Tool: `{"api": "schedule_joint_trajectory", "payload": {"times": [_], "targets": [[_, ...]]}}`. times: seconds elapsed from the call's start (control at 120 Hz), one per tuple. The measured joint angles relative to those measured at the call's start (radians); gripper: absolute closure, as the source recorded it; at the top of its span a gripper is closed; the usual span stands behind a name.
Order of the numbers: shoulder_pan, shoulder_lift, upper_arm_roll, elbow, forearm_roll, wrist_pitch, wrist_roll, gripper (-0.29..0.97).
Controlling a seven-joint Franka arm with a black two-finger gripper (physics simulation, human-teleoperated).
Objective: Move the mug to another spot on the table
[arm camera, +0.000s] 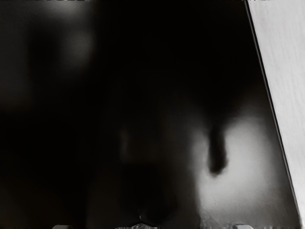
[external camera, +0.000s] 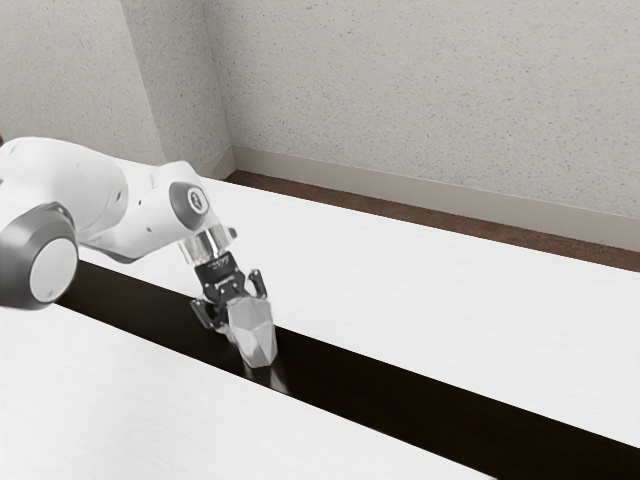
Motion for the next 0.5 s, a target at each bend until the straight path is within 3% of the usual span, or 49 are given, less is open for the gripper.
{"api": "schedule_joint_trajectory", "payload": {"times": [0.142, 0.317, 0.392, 0.5], "targets": [[0.000, -0.008, 0.010, 0.010, 0.001, 0.003, 0.002, 0.18], [0.000, -0.055, 0.081, 0.059, 0.019, 0.001, 0.007, 0.11], [0.003, -0.218, 0.079, 0.068, 0.155, -0.042, 0.011, 0.08], [0.001, -0.437, -0.067, 0.081, 0.447, -0.154, 0.061, 0.05]]}}
